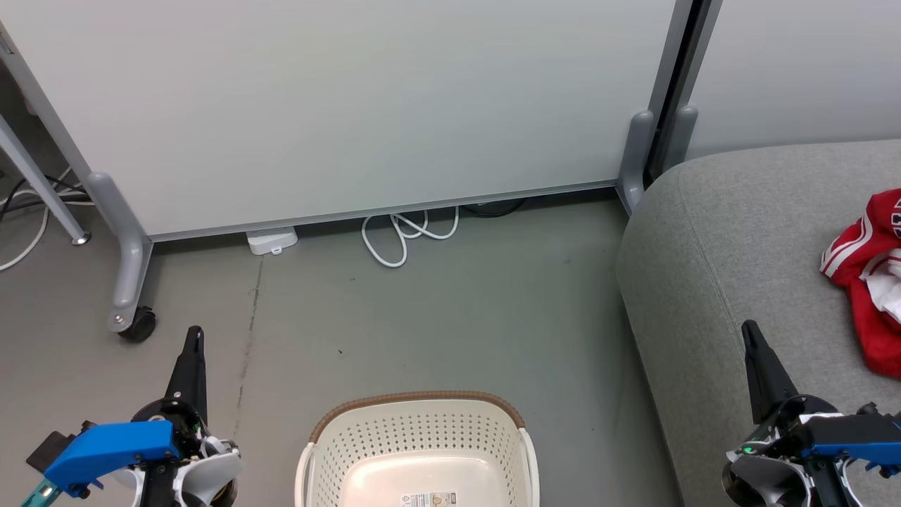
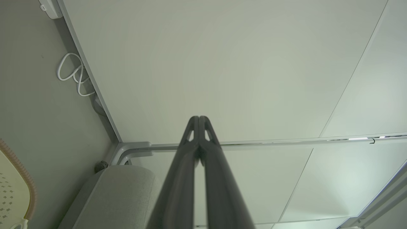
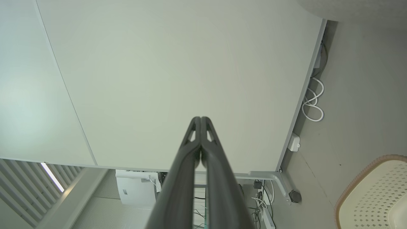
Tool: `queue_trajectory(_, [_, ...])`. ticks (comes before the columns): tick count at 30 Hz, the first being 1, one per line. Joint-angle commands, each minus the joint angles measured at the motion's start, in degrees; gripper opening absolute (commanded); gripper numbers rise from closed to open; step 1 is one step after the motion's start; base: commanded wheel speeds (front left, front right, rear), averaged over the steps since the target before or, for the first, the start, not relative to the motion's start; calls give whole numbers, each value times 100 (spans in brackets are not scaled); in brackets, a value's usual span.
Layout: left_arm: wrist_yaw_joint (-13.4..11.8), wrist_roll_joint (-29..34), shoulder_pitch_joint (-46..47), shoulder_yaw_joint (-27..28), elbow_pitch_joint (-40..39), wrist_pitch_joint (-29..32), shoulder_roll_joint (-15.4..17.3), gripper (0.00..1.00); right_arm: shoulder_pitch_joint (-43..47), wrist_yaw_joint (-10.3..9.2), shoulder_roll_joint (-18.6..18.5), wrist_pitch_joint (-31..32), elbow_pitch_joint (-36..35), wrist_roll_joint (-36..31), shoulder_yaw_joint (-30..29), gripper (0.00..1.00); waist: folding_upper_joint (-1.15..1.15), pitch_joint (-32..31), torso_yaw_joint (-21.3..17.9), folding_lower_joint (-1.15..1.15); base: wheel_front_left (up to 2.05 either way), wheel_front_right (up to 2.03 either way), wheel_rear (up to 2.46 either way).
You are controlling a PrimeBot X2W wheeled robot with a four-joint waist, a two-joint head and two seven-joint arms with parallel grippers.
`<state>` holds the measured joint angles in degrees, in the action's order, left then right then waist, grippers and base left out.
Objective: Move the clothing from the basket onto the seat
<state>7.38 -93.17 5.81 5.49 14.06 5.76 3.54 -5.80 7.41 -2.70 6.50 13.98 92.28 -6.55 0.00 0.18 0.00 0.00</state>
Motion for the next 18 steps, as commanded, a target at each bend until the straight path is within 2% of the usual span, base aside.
queue_trajectory(1, [20, -1, 60, 33, -27, 18, 10, 0, -89, 14, -33, 19, 12, 20, 5, 0, 0, 0, 0, 0, 0, 0, 0])
queue_trajectory(18, [20, 27, 61, 51, -26, 33, -9, 0, -81, 14, -33, 19, 11, 21, 5, 0, 0, 0, 0, 0, 0, 0, 0])
